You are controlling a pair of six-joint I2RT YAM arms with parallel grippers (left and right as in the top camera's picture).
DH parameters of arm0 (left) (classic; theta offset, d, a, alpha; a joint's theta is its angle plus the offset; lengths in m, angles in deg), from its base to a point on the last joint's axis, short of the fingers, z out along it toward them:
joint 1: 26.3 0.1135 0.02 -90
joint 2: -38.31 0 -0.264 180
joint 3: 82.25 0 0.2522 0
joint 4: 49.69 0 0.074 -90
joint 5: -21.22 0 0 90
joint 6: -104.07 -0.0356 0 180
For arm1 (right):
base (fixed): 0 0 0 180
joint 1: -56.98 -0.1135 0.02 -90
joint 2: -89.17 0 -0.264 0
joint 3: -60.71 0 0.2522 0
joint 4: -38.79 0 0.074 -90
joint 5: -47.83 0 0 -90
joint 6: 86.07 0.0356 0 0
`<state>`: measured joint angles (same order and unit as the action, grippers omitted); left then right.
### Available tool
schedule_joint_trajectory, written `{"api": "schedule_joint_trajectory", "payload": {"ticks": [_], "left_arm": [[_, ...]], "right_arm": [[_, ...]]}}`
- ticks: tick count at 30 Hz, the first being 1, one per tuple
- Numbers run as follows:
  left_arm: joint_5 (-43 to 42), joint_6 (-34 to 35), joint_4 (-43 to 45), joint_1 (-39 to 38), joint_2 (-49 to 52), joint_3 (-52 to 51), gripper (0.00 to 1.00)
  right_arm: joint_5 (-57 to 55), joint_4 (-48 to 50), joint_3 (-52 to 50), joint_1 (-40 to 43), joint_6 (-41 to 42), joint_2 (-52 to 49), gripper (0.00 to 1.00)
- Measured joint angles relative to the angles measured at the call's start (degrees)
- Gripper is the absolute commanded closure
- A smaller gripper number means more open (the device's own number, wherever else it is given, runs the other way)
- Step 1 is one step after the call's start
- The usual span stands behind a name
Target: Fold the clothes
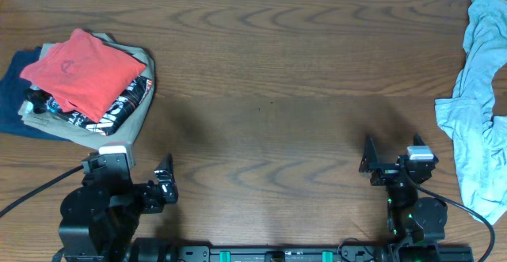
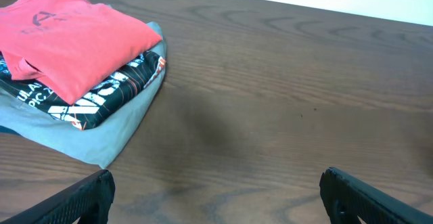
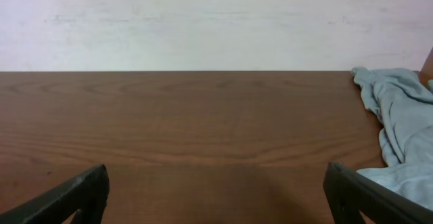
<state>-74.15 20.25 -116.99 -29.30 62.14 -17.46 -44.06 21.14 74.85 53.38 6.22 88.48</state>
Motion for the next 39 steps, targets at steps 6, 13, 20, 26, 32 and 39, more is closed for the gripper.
{"api": "schedule_joint_trajectory", "payload": {"ticks": [6, 13, 20, 26, 32, 39], "left_arm": [[0.5, -0.2, -1.6, 0.0, -1.0, 0.0, 0.02], [2.4, -0.5, -0.1, 0.0, -8.8, -6.7, 0.02], [2.8, -0.5, 14.7, 0.2, -19.6, -25.2, 0.02], [2.8, -0.5, 30.8, 1.1, -23.1, -37.1, 0.02], [2.8, -0.5, 50.2, 1.1, -23.3, -46.7, 0.02], [2.8, -2.4, 53.3, 1.1, -23.3, -50.6, 0.02]], "right_arm": [[0.0, 0.0, 0.0, 0.0, 0.0, 0.0, 0.01], [0.2, 0.0, 0.0, 0.0, 0.0, 0.0, 0.01], [0.3, 0.0, 0.0, 0.0, 0.0, 0.0, 0.01], [0.4, -0.1, 0.0, 0.0, 0.0, 0.0, 0.01], [0.4, 0.0, 0.0, 0.0, 0.0, 0.0, 0.01], [0.4, 0.0, 0.0, 0.0, 0.0, 0.0, 0.01]]}}
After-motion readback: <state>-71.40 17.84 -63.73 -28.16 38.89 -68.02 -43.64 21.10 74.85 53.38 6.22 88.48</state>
